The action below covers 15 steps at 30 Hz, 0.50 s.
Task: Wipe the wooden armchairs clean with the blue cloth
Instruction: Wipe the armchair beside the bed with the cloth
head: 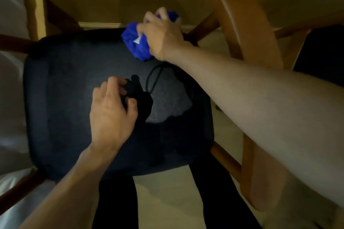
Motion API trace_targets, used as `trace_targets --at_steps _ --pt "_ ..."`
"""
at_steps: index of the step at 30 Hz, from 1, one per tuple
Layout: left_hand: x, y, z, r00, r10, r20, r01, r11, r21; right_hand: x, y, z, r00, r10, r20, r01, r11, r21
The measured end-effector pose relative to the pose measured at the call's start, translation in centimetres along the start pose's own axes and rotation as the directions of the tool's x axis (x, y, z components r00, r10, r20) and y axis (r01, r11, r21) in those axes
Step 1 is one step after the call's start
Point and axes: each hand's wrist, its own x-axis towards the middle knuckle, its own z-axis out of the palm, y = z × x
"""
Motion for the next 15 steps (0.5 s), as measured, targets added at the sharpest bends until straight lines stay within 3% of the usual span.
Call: trace_targets --at_steps 6,11,13,15 --pt "-0.5 2.1 -0.5 0.995 0.080 0.061 -0.080 0.997 0.001 -7.8 1.0 4.0 0.938 0.303 -0.166 -0.312 0.950 -0.028" --pt "-2.0 2.0 -1.3 0.987 0.118 0.112 -0.116 0.993 -0.029 -13.0 0.3 6.6 0.819 0.564 -0.102 -0.557 0.826 0.091" --pt "-2.6 1.5 -1.3 0.986 0.088 0.139 -0.081 0.995 -0.054 -14.0 0.1 6.8 0.798 0.599 -0.060 -0.593 0.800 0.090" --pt "-3.2 0.8 -1.2 0.984 0.076 0.164 -0.066 0.996 -0.067 -14.4 0.1 6.2 0.838 0.536 -0.102 -0.538 0.843 0.015"
